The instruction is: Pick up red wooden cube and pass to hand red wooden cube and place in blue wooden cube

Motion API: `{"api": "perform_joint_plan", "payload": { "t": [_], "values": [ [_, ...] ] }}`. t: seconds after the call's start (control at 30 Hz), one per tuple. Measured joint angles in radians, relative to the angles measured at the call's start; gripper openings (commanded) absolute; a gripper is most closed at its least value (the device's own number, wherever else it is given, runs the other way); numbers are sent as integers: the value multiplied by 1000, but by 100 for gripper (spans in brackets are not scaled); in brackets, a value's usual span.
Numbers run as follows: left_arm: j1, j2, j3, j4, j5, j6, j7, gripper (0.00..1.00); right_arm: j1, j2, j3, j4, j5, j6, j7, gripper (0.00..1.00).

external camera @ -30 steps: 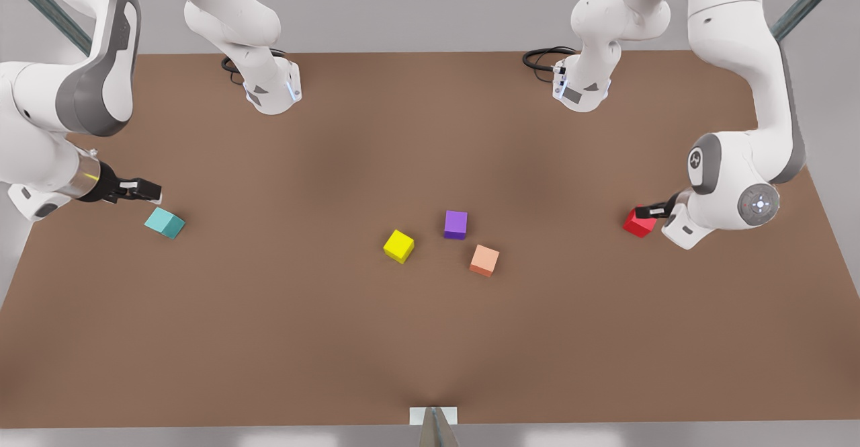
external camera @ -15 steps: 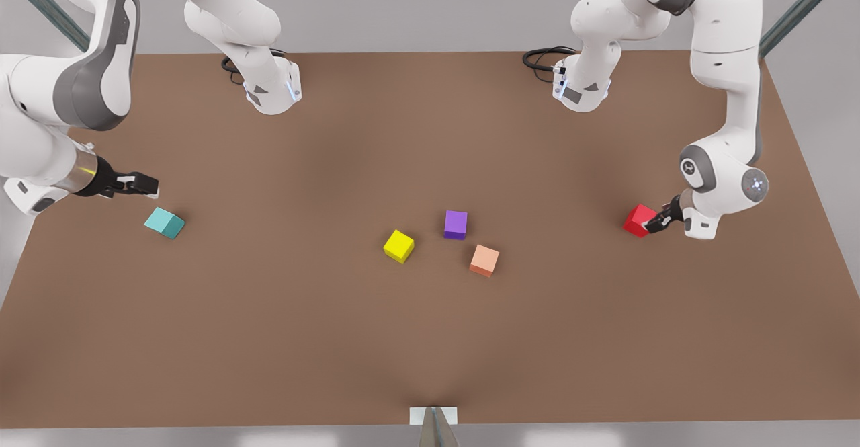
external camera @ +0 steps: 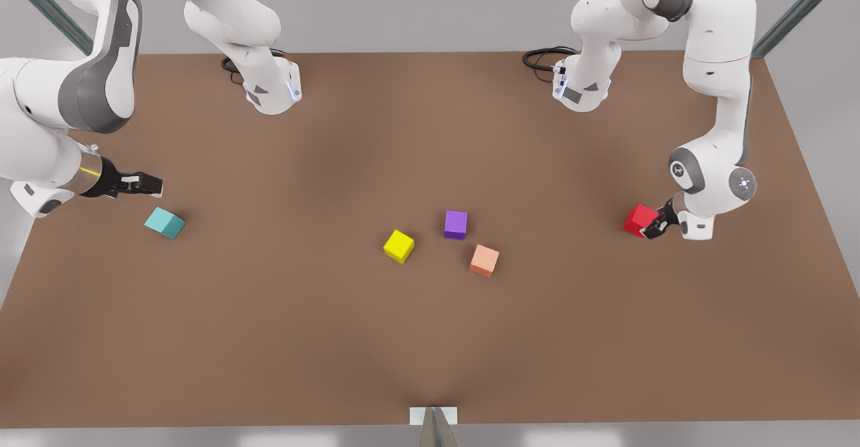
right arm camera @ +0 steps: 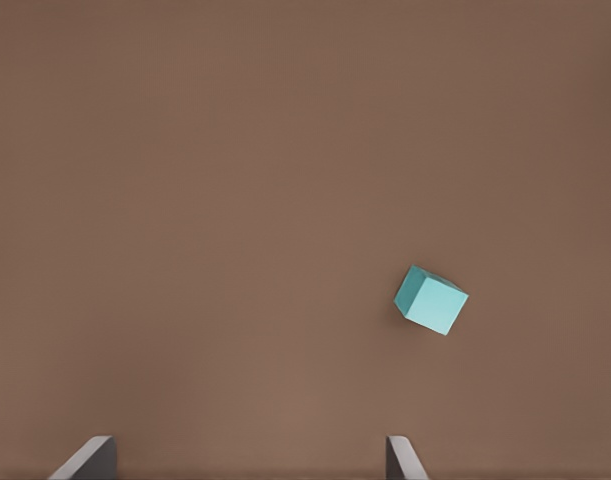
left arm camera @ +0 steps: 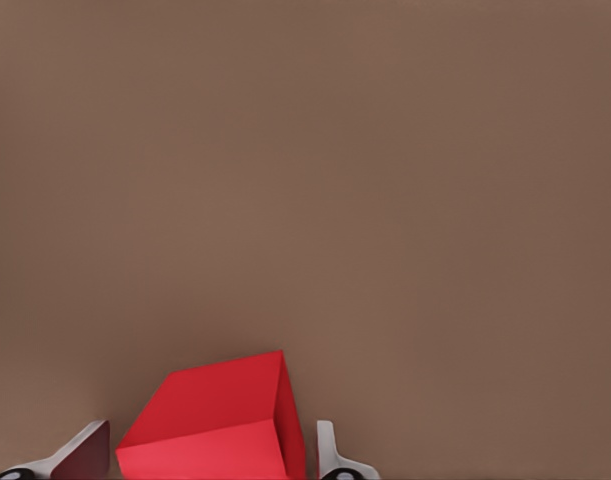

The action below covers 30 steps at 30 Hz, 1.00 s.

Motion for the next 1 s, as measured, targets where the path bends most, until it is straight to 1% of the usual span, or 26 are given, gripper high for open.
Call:
{"api": "perform_joint_plan", "payload": {
  "t": [0.73,0.77,0.8,0.83,1.0],
  "values": [
    [-24,54,-2,-24,-2,15,-124,100,3,1,2,-3,1,-2,-3,100],
    [-24,58,-2,-23,-2,19,-126,98,3,1,2,-3,1,-2,-3,100],
    [-24,60,-2,-21,-2,24,-129,81,4,2,2,-3,1,-2,-3,100],
    [-24,62,-2,-20,-1,29,-132,71,4,2,2,-3,0,-2,-3,100],
    [-35,47,-20,-8,-8,43,-150,70,11,1,2,-9,0,-2,-4,100]
  ]
}}
